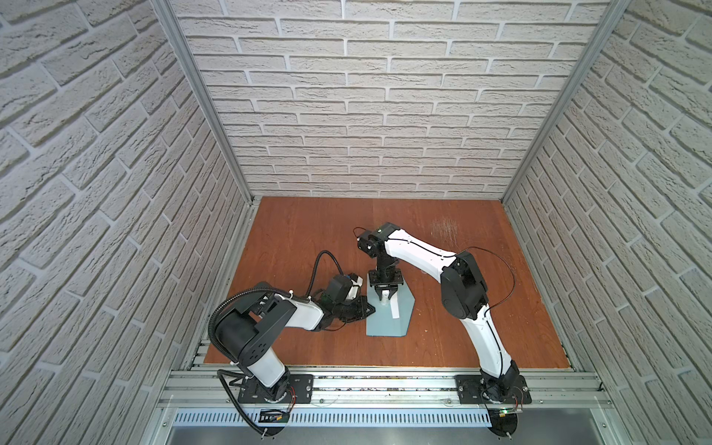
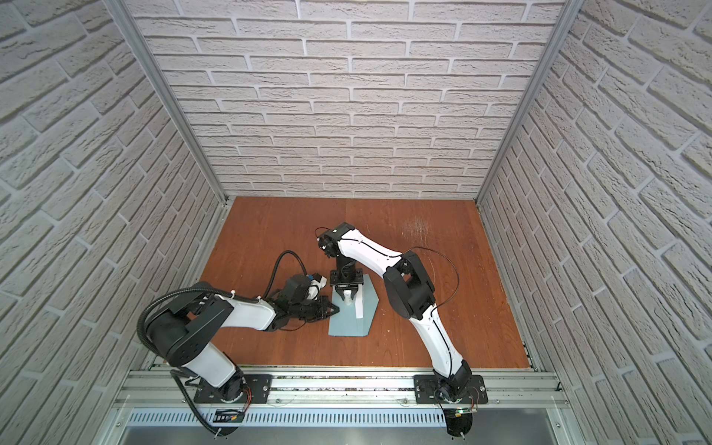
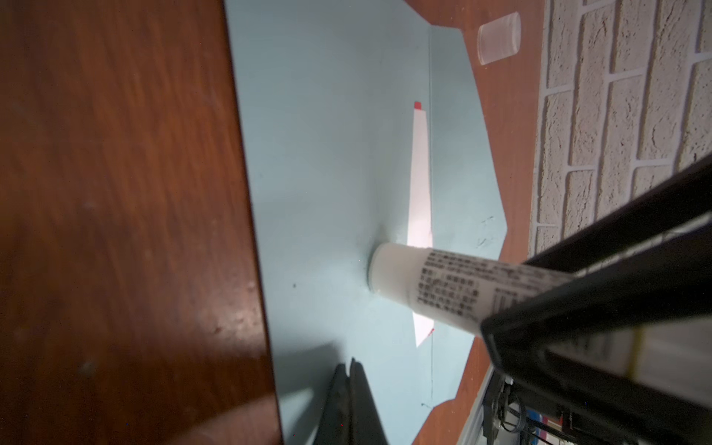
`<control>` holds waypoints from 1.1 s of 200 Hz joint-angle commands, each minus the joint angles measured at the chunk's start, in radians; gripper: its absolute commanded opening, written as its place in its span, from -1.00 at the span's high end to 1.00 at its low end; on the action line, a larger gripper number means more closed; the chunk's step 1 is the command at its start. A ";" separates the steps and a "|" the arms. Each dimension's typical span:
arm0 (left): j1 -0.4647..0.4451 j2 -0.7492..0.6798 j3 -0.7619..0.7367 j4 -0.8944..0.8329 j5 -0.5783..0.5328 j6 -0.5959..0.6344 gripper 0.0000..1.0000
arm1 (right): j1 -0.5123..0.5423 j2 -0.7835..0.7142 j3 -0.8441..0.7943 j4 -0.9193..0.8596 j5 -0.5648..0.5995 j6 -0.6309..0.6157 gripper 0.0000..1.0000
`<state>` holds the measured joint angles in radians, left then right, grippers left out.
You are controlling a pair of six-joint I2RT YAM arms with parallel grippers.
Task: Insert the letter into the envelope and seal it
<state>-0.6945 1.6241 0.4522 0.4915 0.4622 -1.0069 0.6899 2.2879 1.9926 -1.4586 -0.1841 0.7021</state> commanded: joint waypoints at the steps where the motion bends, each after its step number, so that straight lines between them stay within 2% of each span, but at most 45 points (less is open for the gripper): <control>1: 0.010 0.040 -0.029 -0.122 -0.050 0.009 1.00 | -0.023 0.067 -0.018 -0.024 0.101 -0.003 0.90; 116: 0.015 0.052 -0.003 -0.135 -0.037 0.008 1.00 | -0.023 0.073 -0.037 -0.060 0.168 -0.003 0.90; 220: 0.014 0.083 0.007 -0.116 -0.027 0.005 1.00 | -0.021 0.075 -0.030 -0.065 0.174 -0.005 0.90</control>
<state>-0.6872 1.6566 0.4782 0.4992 0.4839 -1.0077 0.6880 2.3001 1.9961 -1.5204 -0.1257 0.6956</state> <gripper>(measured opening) 0.044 0.274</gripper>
